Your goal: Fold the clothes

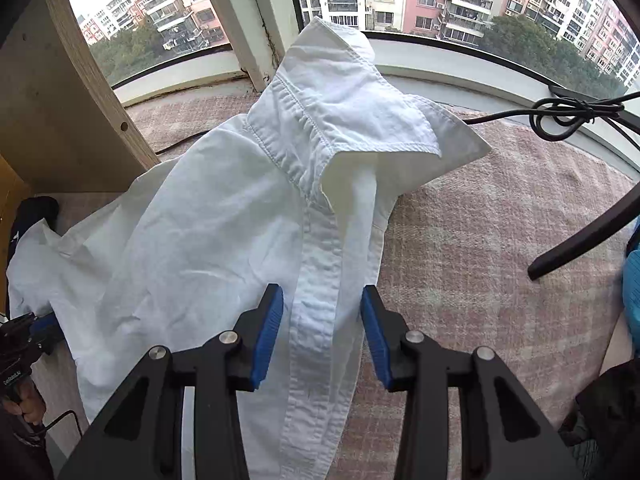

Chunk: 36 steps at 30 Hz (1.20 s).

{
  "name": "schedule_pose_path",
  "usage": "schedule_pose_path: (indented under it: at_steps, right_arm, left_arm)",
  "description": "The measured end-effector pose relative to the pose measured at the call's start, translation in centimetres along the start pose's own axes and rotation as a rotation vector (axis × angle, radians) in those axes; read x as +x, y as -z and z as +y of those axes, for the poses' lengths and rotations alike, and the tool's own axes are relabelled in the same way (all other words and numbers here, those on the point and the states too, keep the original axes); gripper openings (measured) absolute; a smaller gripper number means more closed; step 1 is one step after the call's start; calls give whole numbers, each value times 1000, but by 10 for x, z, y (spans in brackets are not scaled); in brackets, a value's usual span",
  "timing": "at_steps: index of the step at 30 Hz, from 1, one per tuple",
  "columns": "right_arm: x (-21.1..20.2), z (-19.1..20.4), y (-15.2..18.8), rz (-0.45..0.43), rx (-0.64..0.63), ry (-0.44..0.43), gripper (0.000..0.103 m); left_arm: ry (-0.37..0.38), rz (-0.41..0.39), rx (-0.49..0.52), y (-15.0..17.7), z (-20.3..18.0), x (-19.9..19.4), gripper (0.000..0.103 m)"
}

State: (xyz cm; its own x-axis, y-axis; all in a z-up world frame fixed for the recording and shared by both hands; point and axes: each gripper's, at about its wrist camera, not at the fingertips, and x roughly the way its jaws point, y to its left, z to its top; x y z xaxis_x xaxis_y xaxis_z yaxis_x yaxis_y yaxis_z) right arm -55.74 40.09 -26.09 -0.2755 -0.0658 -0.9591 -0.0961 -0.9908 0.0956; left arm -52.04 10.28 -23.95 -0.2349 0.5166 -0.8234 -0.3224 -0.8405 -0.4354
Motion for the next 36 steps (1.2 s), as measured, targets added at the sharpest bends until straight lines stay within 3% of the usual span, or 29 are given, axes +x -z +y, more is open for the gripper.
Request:
schedule_pose_path:
  at_steps: [3,4,5,9,10,11,13,18,21,27,30,34,36]
  right_arm:
    - [4,-3,-2,15,0,-28,31]
    - [3,-4,-1,20,-2,-45,17]
    - [3,-4,-1,26,-5,-59,10]
    - [-15,-5,-1,1,-4,-41,13]
    - [-24,-8,0,-26,23,-56,21]
    - [-31,-10,1,-43,38,-90,23]
    - [-39,-11,3,-53,50,-151,23]
    - [-24,-14,-9,-36,86,-201,23]
    - [-9,-14,-15,-9,66,-96,23]
    - [10,-20,-14,63,40,-72,23]
    - [9,-16,-10,69,24,-103,38]
    - [8,-6,-8,52,-20,-97,38]
    - [7,-1,-7,43,-42,-95,30]
  left_arm:
    - [-10,0,8,0,-1,2,19]
    - [-10,-1,6,-1,0,2,18]
    - [-8,-2,2,-2,0,2,17]
    - [-5,-5,3,-4,1,0,17]
    - [-7,-6,6,-4,1,-1,17]
    - [-8,-6,10,-4,0,-1,17]
    - [-10,-3,17,-4,-1,-1,17]
    - [-17,5,29,-5,-3,2,17]
    - [-22,11,38,-5,-4,3,17]
    - [-29,15,45,-8,-4,5,17]
    - [-36,18,49,-8,-4,7,17]
    - [-54,24,66,-8,-8,10,17]
    - [-58,27,70,-7,-8,10,17]
